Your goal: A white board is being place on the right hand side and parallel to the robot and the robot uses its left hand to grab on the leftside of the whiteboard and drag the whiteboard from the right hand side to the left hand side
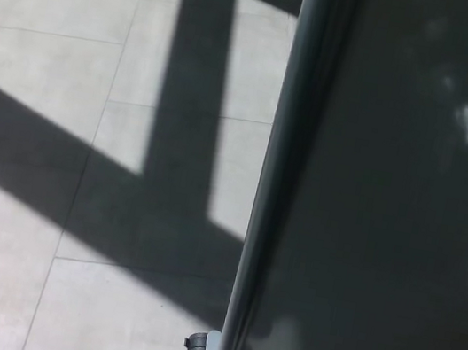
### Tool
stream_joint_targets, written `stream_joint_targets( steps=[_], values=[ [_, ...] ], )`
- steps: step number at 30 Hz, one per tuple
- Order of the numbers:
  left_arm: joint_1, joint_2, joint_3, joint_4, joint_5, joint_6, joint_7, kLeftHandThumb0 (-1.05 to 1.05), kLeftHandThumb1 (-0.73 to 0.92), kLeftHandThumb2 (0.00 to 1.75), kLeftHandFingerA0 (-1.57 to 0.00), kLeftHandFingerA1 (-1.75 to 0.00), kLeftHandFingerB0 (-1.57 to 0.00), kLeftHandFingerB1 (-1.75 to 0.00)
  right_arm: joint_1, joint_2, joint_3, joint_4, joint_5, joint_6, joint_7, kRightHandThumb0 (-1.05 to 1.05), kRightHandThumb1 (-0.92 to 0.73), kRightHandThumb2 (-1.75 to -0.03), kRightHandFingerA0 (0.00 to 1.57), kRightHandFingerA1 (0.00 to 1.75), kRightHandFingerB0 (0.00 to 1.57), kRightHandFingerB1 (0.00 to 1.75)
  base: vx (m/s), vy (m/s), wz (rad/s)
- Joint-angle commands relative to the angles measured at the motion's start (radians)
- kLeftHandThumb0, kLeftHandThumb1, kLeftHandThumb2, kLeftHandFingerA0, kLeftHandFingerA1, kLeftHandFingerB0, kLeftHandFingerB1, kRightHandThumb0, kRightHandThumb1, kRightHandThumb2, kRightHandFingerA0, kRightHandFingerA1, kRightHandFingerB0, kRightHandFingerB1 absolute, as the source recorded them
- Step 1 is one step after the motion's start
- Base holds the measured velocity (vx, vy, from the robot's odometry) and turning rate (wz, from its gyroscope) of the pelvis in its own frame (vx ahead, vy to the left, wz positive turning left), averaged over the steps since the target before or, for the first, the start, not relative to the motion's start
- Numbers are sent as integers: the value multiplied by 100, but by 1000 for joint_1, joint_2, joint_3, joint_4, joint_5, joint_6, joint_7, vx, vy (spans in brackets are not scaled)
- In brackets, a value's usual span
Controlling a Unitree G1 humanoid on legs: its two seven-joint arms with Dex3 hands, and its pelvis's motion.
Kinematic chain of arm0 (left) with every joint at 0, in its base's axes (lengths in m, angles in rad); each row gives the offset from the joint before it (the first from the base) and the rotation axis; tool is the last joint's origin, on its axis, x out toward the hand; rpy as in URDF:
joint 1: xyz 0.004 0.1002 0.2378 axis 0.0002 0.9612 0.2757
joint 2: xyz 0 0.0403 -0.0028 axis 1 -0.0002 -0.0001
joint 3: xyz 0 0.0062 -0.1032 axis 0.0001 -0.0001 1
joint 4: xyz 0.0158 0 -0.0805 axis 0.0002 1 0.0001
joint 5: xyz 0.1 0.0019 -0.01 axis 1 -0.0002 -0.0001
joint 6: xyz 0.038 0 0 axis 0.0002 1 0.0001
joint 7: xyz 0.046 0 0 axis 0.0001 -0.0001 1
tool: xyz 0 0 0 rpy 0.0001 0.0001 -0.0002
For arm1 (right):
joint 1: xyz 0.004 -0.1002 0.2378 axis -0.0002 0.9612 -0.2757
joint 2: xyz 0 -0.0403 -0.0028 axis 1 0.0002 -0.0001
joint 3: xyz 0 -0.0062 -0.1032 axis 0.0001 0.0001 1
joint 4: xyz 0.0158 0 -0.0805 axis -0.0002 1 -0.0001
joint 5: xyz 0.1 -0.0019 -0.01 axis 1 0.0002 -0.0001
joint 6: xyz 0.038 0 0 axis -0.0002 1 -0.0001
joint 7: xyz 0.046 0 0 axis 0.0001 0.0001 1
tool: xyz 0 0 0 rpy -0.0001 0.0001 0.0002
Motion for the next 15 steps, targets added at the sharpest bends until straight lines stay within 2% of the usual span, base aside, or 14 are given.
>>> stream_joint_targets(
  steps=[1,2,4,5,6,7,8,9,12,13,15],
  values=[
    [45,28,-40,-165,32,-74,-8,-29,62,108,-1,-49,0,-49,8,-23,-8,21,34,-77,49,-84,-74,-63,70,121,38,80,0,0,0],
    [48,23,-41,-195,23,-65,-7,-44,67,62,-10,-32,-10,-22,9,-23,-7,22,35,-80,52,-85,-74,-63,70,121,38,80,0,0,0],
    [33,8,-39,-257,-15,-39,-32,-43,63,62,-8,-29,-9,-22,12,-25,-5,30,35,-83,58,-84,-74,-63,70,120,39,78,0,0,0],
    [27,7,-49,-285,-15,-47,-44,-52,58,71,-7,-32,-8,-25,16,-27,-5,34,37,-84,61,-84,-74,-64,71,120,38,77,0,0,0],
    [18,7,-59,-321,-16,-28,-51,-48,60,61,-12,-33,-9,-20,19,-27,-6,35,39,-88,63,-83,-75,-63,72,120,39,78,0,0,0],
    [7,8,-67,-357,-20,4,-55,-48,60,61,-12,-33,-9,-20,21,-26,-8,34,42,-93,66,-83,-75,-63,72,120,39,78,0,0,0],
    [-17,8,-80,-415,-37,48,-75,-51,54,70,-6,-30,-6,-17,23,-27,-5,36,39,-97,61,-83,-75,-64,73,120,38,77,0,0,0],
    [-37,4,-85,-461,-64,93,-92,-45,49,73,-4,-34,-2,-13,25,-26,-5,37,40,-96,60,-82,-55,-100,80,111,38,73,0,0,0],
    [-47,-2,-83,-512,-93,151,-105,-45,49,73,-4,-34,-2,-13,26,-26,-6,38,44,-92,62,-82,-55,-100,80,111,38,73,0,0,0],
    [-85,-9,-106,-582,-105,211,-111,-50,46,76,0,-22,0,-8,33,-27,-1,39,39,-98,64,-80,-79,-63,68,121,33,76,0,0,0],
    [-123,-13,-134,-640,-92,253,-104,-52,47,76,0,-20,0,-5,37,-28,1,37,37,-103,66,-81,-79,-63,67,122,33,77,0,0,0]
  ],
)
